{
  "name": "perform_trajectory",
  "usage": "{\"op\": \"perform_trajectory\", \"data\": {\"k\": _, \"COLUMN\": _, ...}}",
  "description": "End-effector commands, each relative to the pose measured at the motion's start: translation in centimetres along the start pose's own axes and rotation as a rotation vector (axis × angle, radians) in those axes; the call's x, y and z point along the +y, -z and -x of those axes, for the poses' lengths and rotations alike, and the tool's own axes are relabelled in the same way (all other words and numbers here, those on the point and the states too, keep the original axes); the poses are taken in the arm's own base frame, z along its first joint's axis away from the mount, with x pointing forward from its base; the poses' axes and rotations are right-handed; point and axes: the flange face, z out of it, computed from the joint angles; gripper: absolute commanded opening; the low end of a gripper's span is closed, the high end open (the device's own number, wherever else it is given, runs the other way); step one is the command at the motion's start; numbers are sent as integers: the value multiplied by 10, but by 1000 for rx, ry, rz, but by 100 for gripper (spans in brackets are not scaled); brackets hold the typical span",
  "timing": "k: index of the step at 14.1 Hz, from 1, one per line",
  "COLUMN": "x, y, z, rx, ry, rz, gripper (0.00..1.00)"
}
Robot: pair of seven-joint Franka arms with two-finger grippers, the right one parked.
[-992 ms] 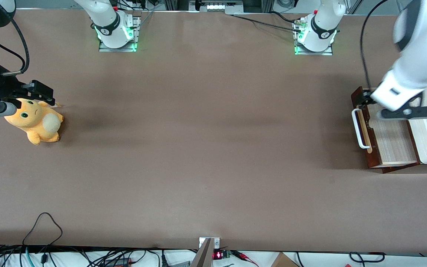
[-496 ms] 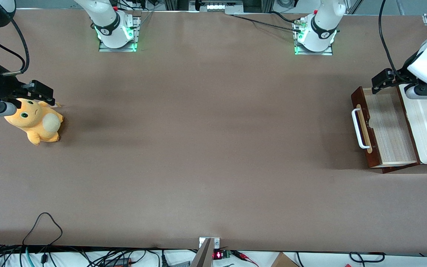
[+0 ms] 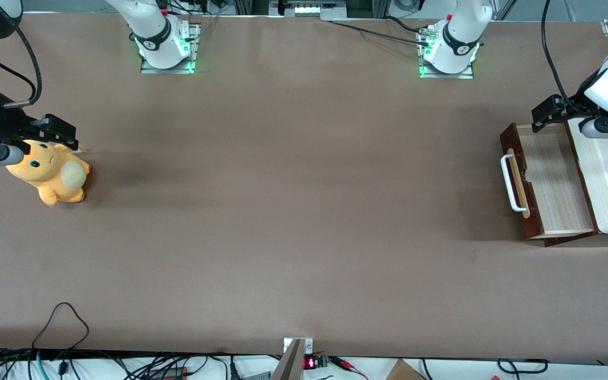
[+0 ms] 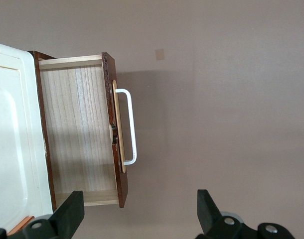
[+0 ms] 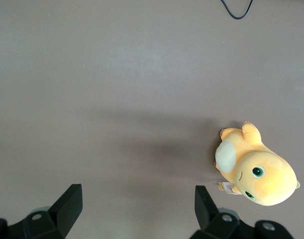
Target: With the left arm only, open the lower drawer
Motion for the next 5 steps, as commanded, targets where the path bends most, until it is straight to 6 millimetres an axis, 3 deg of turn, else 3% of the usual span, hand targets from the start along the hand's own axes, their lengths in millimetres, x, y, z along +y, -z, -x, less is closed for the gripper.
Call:
{"op": "perform_trajectory", "data": {"k": 1, "x": 1, "y": 6, "z": -2, "rx": -5, "ry": -24, "rz": 19, "gripper": 100}}
{"op": "perform_trajectory", "data": {"k": 5, "x": 1, "y": 6, "z": -2, "rx": -5, "ry": -24, "rz": 16, "gripper": 100}}
